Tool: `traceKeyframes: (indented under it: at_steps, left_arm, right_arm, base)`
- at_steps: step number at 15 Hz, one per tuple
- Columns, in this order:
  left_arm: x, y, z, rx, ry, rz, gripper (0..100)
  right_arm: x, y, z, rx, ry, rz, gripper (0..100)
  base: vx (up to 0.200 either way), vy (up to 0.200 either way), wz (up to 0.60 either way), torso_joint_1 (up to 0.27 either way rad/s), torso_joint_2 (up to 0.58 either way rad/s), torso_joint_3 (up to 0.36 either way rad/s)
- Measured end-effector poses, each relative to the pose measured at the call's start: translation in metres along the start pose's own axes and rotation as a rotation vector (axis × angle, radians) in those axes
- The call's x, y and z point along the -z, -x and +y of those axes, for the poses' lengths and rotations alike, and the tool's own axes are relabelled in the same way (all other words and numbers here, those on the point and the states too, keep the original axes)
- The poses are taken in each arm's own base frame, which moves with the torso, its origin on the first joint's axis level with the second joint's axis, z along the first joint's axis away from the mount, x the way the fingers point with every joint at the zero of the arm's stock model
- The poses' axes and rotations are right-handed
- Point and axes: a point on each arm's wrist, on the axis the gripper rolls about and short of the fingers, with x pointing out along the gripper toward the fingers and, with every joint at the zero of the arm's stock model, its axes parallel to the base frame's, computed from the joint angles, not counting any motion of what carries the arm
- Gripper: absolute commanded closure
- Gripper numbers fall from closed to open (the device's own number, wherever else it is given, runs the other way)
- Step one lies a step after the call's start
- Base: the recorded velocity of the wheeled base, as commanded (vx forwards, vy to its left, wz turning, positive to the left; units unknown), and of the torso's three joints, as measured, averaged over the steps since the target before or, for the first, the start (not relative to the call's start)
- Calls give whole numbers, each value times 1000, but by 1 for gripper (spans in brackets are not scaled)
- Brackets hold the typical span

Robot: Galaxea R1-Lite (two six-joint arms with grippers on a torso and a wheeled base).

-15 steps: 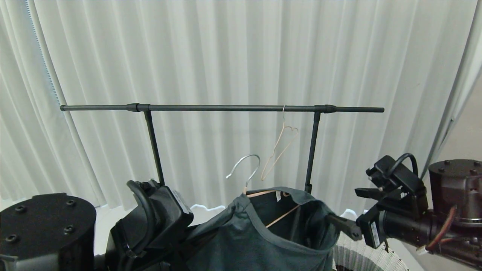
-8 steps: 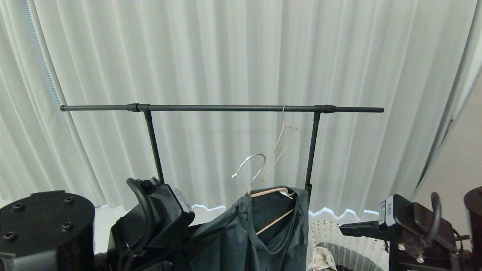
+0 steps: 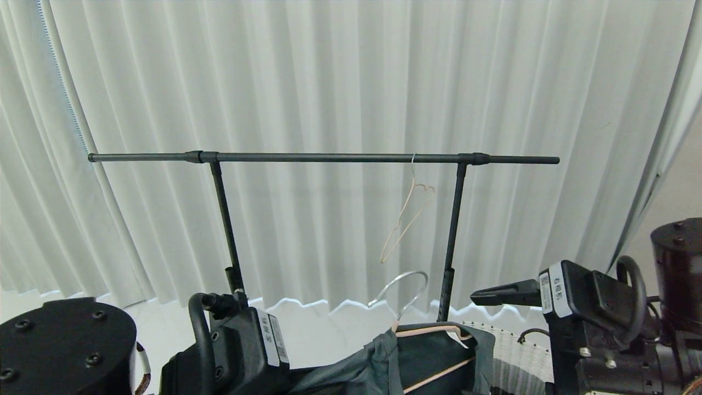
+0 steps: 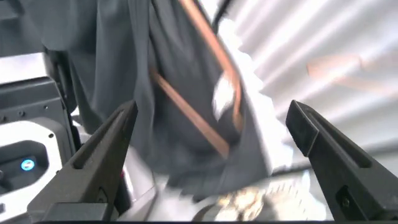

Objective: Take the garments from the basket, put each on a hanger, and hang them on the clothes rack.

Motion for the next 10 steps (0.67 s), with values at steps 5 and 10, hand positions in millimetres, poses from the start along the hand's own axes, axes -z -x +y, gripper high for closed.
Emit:
traceKeyframes:
  at_steps: [5, 10]
  left_arm:
    - [-5, 0, -13, 65, -55, -25, 100]
    - [-6, 0, -16, 76, -108, -32, 100]
  right_arm:
    - [0, -31, -7, -171, 105, -13, 0]
    - [9, -40, -6, -217, 78, 37, 0]
  base:
    - [0, 0, 0, 0, 0, 0]
    - [0, 0, 0, 0, 0, 0]
